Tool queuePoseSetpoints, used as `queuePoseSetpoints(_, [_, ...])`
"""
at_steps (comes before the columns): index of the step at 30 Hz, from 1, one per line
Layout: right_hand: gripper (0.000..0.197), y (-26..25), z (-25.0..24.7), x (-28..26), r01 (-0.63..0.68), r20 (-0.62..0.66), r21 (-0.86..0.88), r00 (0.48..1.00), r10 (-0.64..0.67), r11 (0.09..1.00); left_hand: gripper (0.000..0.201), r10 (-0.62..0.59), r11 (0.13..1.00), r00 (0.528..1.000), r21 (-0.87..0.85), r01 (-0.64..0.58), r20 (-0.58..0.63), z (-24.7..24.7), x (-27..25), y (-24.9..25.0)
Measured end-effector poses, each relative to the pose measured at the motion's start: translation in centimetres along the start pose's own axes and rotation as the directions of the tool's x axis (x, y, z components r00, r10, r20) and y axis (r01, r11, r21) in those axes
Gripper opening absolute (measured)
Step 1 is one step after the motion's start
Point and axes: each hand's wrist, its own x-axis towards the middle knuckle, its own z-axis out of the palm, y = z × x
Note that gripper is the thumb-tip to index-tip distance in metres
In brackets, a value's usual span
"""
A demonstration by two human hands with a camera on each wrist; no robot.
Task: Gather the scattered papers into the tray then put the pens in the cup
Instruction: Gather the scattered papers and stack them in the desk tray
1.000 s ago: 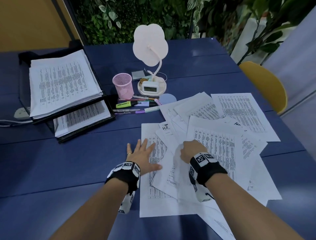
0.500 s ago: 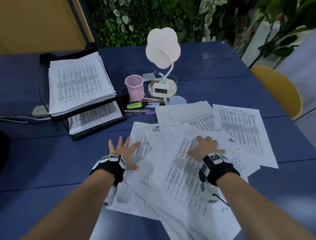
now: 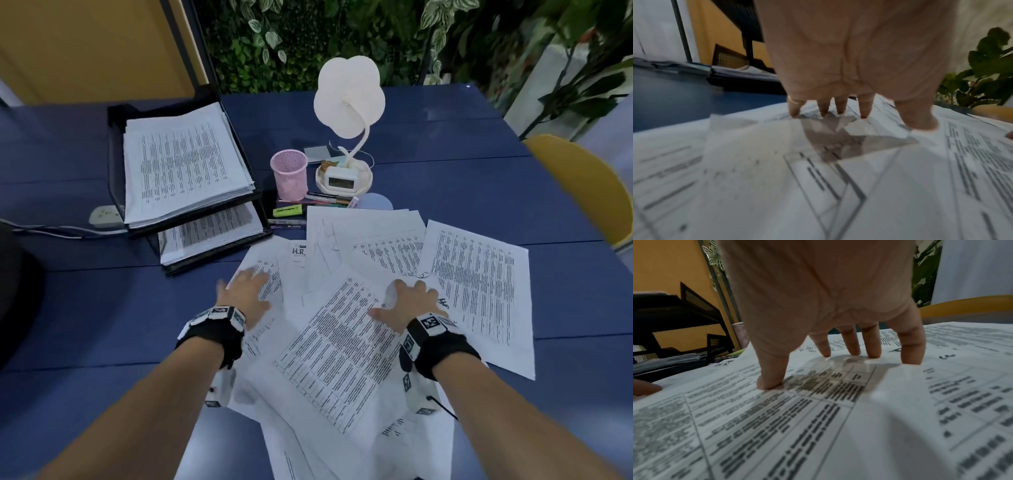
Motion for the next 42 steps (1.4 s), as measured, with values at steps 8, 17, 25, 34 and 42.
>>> queuePoseSetpoints(8, [0.086, -0.9, -0.8, 0.3, -0.014, 0.007, -0.02, 1.0, 0.014, 1.0, 0.102, 0.058, 0.995, 0.979, 0.07, -0.073, 0.194, 2.0, -0.5, 0.1])
queuePoseSetpoints(17, [0.094, -1.5, -0.4, -0.1, 0.068, 0.021, -0.049, 0.998, -0.067, 0.997, 0.085, -0.047, 0.988, 0.982, 0.15, 0.02, 0.181, -0.4, 1.0, 0.0])
queuePoseSetpoints(25, [0.096, -1.3, -0.7, -0.2, 0.047, 0.031, 0.02, 0.998, -0.048, 0.999, 0.089, -0.078, 0.992, 0.99, -0.089, 0.088, 0.114, 0.8, 0.0, 4.6])
queuePoseSetpoints(34, [0.068, -0.5, -1.0, -0.4, 0.061, -0.038, 0.072, 0.998, -0.058, 0.996, 0.081, -0.128, 0.976, 0.977, -0.151, 0.155, 0.172, 0.9, -0.6, 5.3])
queuePoseSetpoints(42, [0.044, 0.6, -0.1, 0.4, -0.102, -0.112, 0.231, 0.985, 0.131, 0.968, 0.058, -0.148, 0.894, 0.981, -0.407, 0.187, 0.126, 0.8, -1.3, 3.9])
